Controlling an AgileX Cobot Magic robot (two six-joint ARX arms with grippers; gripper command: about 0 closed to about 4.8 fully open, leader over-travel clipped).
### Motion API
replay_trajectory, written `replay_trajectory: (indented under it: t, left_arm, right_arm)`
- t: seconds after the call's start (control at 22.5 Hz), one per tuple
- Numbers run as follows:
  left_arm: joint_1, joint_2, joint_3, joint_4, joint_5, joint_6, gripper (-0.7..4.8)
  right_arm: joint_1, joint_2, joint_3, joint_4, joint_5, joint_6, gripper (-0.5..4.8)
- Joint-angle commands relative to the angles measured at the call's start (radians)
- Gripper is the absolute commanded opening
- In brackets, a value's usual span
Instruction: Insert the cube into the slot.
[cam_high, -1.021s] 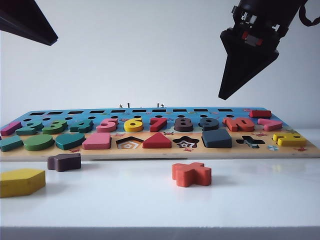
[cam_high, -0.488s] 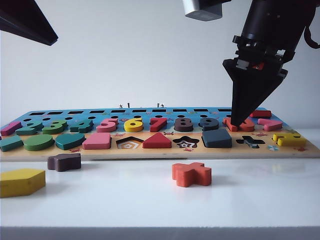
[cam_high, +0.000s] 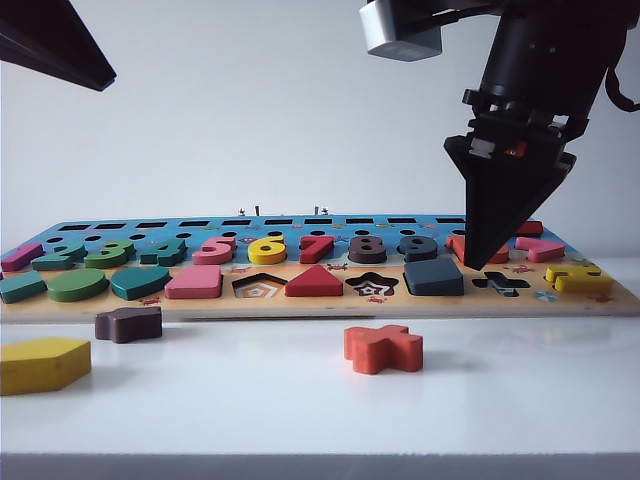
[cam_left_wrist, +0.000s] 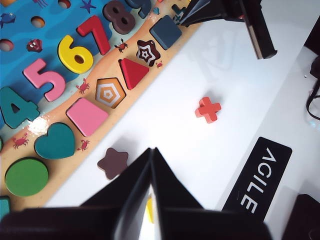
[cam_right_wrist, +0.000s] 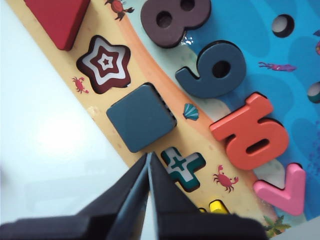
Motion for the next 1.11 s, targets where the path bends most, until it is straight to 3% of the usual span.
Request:
replay_trajectory:
  t: [0.04,0.71,1.11]
  left_arm:
    - [0.000,0.001,0.004,0.008,0.008,0.005,0.17]
    - [0.000,0.001,0.004,0.008,0.008,0.004,0.17]
    - [0.000,0.001,0.004,0.008,0.008,0.005,0.17]
  right_arm:
    - [-0.001,0.011,0.003,0.012,0.002,0.006,-0.09]
    - [-0.001,0.026,0.004,0.031,0.013,0.006,-0.09]
    - [0.000,-0.084,0.014,0.080,0.047,0.007,-0.08]
